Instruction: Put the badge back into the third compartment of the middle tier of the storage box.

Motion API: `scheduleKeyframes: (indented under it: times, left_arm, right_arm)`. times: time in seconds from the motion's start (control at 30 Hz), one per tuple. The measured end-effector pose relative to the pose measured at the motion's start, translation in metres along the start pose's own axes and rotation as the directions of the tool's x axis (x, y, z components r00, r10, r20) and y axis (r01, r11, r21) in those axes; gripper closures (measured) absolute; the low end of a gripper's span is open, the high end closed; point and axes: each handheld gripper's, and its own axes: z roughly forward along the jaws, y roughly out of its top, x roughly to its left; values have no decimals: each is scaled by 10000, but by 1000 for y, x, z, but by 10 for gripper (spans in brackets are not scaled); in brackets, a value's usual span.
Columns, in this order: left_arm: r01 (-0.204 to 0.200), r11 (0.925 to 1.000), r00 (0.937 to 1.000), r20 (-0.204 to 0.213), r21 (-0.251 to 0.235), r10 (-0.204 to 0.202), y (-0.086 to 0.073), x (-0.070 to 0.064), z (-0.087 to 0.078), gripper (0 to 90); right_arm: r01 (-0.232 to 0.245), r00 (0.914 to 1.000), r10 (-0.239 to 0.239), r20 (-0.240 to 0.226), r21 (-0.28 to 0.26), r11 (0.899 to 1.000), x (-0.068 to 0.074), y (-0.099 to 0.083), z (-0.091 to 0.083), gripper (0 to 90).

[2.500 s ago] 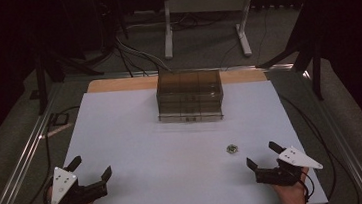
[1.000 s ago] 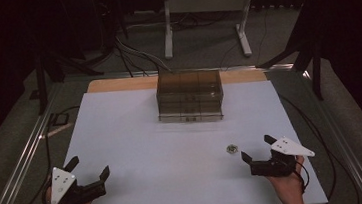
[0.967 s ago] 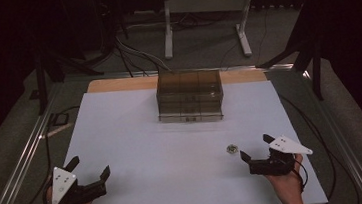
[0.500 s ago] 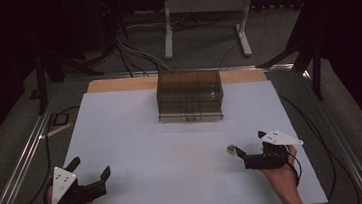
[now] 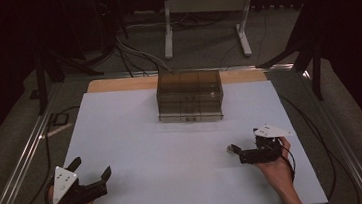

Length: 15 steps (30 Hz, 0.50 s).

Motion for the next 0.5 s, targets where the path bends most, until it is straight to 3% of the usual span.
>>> scheduleKeyframes:
  times: [0.5]
  left_arm:
    - [-59, 9999, 9999, 104, 84, 58, -1, -2, 2, 7]
  right_arm:
    - [-174, 9998, 170, 51, 994, 9949, -7, -1, 22, 1]
